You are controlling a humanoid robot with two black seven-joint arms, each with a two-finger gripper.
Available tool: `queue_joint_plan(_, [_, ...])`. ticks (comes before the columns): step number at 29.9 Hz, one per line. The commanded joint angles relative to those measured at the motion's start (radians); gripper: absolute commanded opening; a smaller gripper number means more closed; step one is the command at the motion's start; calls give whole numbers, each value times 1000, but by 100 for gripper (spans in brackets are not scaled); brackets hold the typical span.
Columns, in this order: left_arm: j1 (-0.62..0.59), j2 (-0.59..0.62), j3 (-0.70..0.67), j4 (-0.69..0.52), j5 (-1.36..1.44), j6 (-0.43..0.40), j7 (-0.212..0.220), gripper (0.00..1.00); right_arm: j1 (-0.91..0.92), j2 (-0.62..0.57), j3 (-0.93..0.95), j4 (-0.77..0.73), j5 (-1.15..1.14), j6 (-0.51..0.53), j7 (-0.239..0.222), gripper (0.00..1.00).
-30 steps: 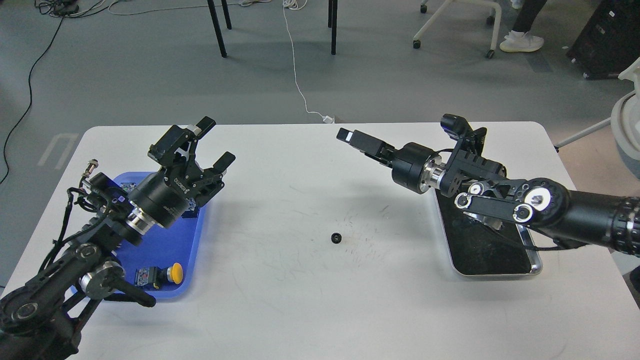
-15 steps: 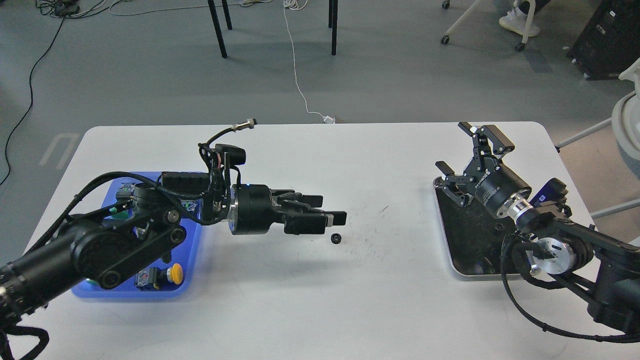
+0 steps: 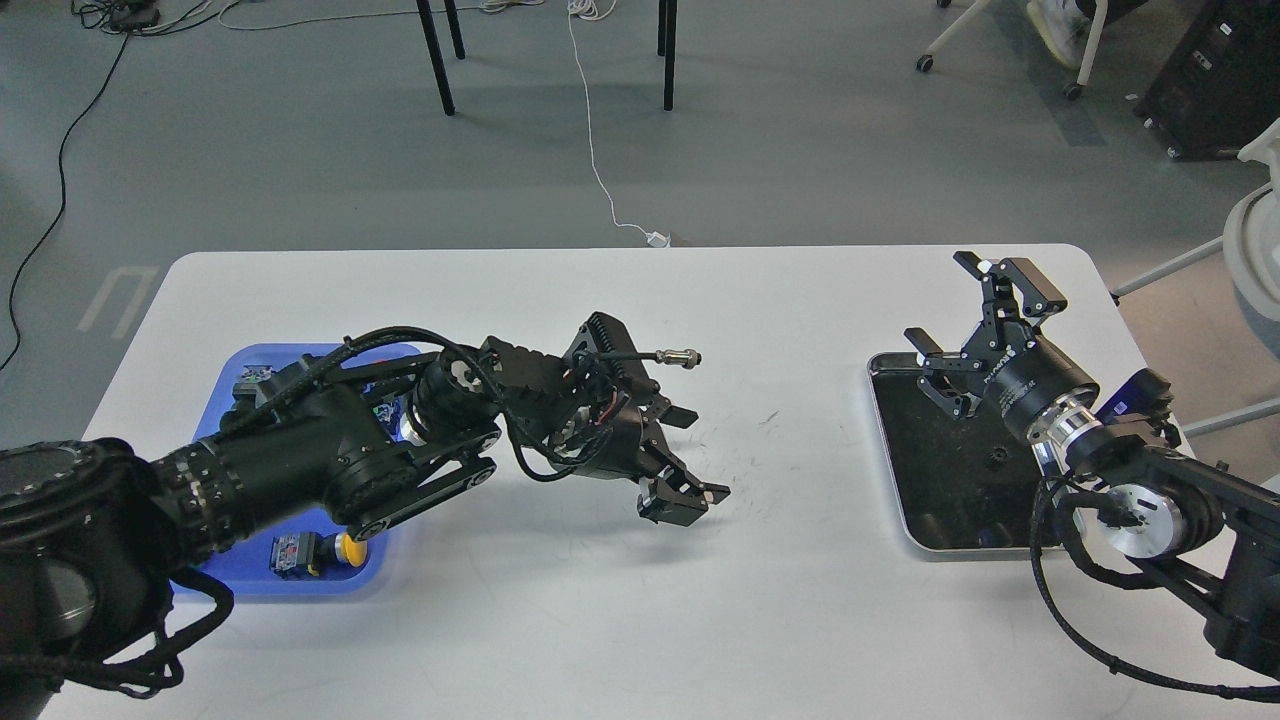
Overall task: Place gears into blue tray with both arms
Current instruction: 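Reach the left gripper to the black gear and grasp it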
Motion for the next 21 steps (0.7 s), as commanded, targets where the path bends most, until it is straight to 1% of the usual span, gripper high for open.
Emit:
queue_joint_plan(1, [-2,-9,37,27,0,10,0,88,-2,-2,0,1,0,1,0,99])
queue_joint_plan(4, [0,-10,51,62,0,17,0,79,-2,0,0,3,0,0,0,99])
queue_joint_plan(7, [4,-12,53,90,0,23,0,72,-2,0,0,4,0,0,0,99])
queue_joint_plan(15, [9,-20,64,93,0,30,0,70,-1,-2,-1,4,0,0,0,99])
queue_joint_plan(21, [12,-30,65,112,0,30,0,65,-2,-2,-1,4,0,0,0,99])
